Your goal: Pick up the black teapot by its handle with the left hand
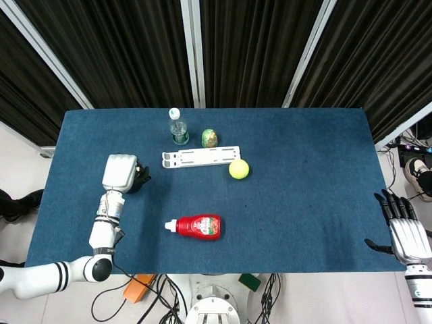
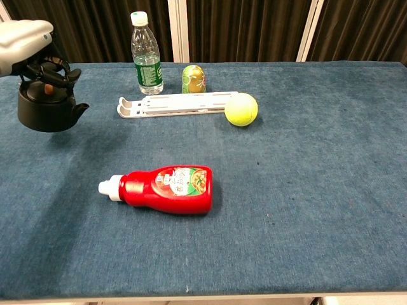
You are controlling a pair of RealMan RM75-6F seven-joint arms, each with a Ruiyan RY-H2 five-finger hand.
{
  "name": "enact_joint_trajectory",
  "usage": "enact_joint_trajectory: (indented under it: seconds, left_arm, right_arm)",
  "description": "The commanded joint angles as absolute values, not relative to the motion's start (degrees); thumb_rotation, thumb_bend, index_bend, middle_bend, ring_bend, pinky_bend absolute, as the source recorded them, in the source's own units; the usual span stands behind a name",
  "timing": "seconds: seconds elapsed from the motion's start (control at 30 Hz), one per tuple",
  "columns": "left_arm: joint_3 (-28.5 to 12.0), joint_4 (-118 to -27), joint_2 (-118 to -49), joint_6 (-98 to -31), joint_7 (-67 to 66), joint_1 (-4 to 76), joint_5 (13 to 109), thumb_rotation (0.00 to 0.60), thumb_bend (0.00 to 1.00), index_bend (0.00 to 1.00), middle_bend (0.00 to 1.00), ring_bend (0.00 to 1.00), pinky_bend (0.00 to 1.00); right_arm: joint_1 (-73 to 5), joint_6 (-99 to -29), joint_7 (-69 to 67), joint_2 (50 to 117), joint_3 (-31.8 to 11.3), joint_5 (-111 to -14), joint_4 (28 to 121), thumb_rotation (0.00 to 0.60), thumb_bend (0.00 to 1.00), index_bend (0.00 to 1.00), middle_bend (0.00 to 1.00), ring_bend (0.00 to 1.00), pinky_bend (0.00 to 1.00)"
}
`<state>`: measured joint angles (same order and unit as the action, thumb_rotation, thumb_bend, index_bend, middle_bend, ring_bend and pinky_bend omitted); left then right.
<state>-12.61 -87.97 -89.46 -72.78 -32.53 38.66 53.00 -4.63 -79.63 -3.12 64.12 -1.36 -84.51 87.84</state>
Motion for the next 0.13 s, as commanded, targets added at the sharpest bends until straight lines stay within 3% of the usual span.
enact_joint_trajectory:
  seconds: [0.03,0.13]
  left_arm:
    - [-12.73,-87.75,-89.58,-72.68,-32.57,38.58,53.07,0.499,0.47,1.00,1.00,1.00,0.59]
    - [-12.84,-87.55,-89.73,-72.58,-32.66,38.48,53.14,0.498,0.47,1.00,1.00,1.00,0.59]
  right_arm:
    - [-4.61,-79.63,-3.14,64.15,-1.36,-84.48,87.80,0.600,0.18,0.00,0.00,0.00,0.00]
    - [-4.58,-79.63,-3.17,64.14,-1.35,-84.49,87.79,0.600,0.18,0.00,0.00,0.00,0.00]
